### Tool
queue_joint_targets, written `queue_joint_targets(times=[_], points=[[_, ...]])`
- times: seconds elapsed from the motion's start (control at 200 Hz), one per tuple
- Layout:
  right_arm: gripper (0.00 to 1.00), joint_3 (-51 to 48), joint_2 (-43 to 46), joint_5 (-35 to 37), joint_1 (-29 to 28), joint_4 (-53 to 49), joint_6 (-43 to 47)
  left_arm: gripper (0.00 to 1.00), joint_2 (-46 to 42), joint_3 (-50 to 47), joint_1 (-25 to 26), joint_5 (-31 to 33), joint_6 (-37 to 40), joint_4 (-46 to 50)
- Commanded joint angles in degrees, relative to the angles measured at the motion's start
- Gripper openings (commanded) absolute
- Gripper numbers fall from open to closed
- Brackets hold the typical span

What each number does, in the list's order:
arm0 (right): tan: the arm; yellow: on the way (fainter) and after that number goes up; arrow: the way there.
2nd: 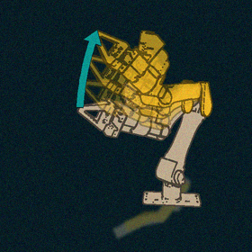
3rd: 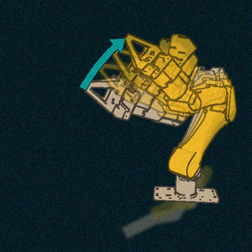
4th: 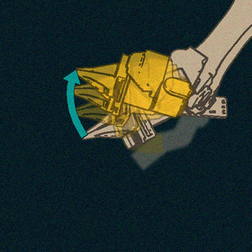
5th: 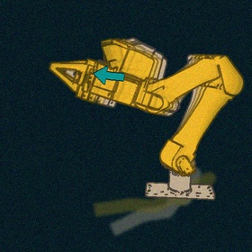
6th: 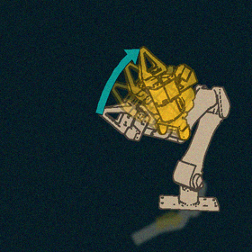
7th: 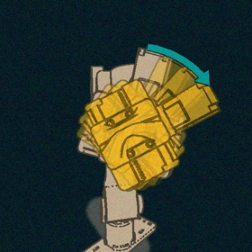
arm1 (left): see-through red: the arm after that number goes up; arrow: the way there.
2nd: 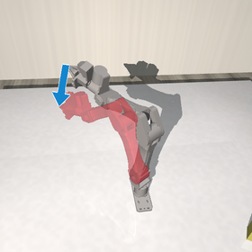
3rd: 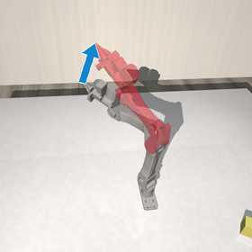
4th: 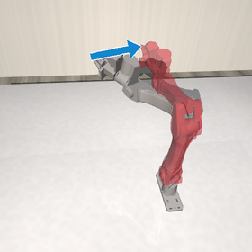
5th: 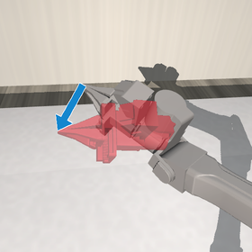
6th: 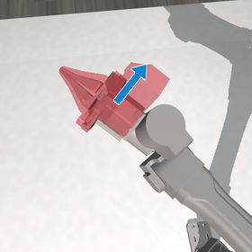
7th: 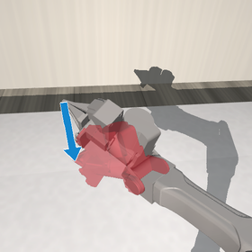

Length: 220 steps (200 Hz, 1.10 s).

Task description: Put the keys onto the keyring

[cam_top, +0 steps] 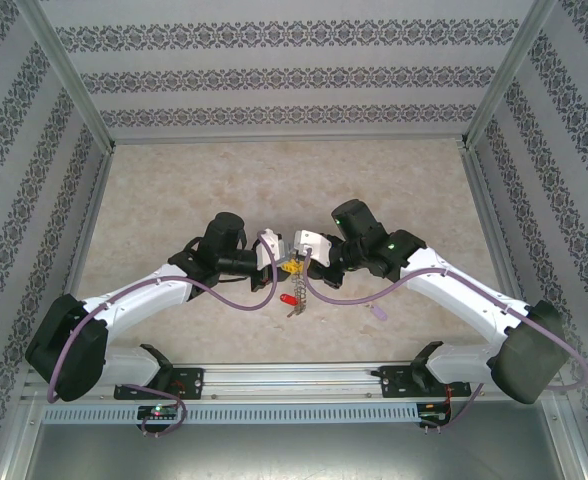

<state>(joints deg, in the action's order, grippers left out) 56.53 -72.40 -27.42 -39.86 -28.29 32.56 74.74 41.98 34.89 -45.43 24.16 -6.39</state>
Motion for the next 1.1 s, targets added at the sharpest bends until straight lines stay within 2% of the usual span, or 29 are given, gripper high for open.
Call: queue_joint_targets(times=[0.0,0.165,0.33,0.65,1.044,1.094], points=[[0.06,0.5,0.9,-3.4,0.2,2.5,-1.9,0.00,-0.8,-0.1,0.5,-0.1,-2.8,-6.5],[0.17,-5.3,4.0,-4.2,2.1,9.0,-3.2,0.00,-0.7,-2.9,0.5,-0.8,-10.8,-17.0],[0.17,-9.2,6.6,-6.4,3.4,13.7,-3.6,0.00,-0.8,-4.4,0.5,-1.3,-14.4,-22.5],[0.13,-10.1,7.9,-8.7,4.4,17.2,-5.3,0.00,-1.1,-4.2,0.5,-2.4,-13.7,-20.4],[0.20,-10.5,7.4,-8.5,4.9,19.9,-8.0,0.00,-0.7,-3.2,0.4,-3.6,-13.3,-19.1],[0.17,-10.6,7.6,-8.7,5.1,19.9,-7.9,0.00,-0.8,-3.3,0.5,-3.4,-13.2,-18.9]])
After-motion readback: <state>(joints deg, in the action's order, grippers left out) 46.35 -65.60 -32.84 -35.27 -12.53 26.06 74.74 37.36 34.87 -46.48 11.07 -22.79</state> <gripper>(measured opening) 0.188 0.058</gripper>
